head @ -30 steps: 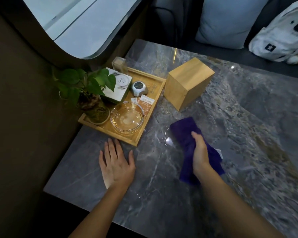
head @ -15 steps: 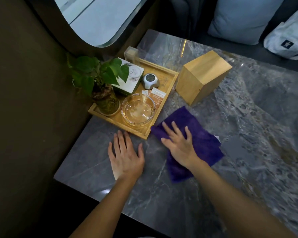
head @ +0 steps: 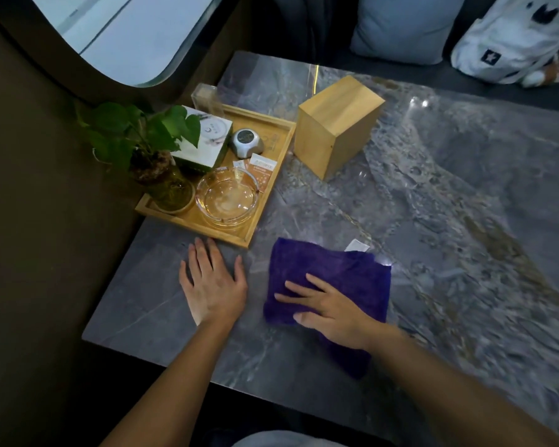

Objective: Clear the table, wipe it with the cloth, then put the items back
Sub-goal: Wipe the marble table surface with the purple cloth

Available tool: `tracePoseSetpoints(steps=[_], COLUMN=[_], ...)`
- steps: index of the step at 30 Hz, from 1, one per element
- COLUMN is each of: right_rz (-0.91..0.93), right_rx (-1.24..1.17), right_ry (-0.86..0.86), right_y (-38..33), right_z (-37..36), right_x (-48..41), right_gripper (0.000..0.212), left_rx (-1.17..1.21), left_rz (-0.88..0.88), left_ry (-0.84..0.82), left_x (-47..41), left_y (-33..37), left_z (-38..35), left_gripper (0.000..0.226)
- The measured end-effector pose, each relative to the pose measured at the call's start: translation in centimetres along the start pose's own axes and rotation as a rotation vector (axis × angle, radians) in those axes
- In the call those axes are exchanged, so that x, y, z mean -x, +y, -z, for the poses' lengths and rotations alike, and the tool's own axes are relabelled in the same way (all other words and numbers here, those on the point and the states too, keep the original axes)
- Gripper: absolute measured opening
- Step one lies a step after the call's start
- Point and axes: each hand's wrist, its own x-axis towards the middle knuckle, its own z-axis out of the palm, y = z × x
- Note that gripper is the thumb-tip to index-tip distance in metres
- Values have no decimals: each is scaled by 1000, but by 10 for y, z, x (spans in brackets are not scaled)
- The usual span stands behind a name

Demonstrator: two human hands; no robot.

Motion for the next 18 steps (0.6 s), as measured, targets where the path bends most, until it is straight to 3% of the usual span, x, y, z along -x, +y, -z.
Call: tracePoseSetpoints(steps=[5, 8, 11, 13, 18], right_rz=[-284, -444, -553, -535, -220], right_rx=[-491, -672, -1029, -1174, -1362], right_ry=[-71, 56, 224, 263, 443], right_y=[-5, -3, 3, 7, 2], right_z=[9, 23, 44, 62, 121], right_x=[35, 51, 67, 79, 112], right_gripper=[24, 16, 10, 18, 53], left_rx=[17, 27, 42, 50, 71], left_rz=[0, 9, 16, 20, 26], left_ry=[-23, -26, -20, -22, -7], left_x=[0, 0, 1, 1, 2], left_y=[-2, -1, 0, 0, 1], left_z=[2, 3, 3, 3, 4], left_gripper=[68, 67, 67, 67, 66])
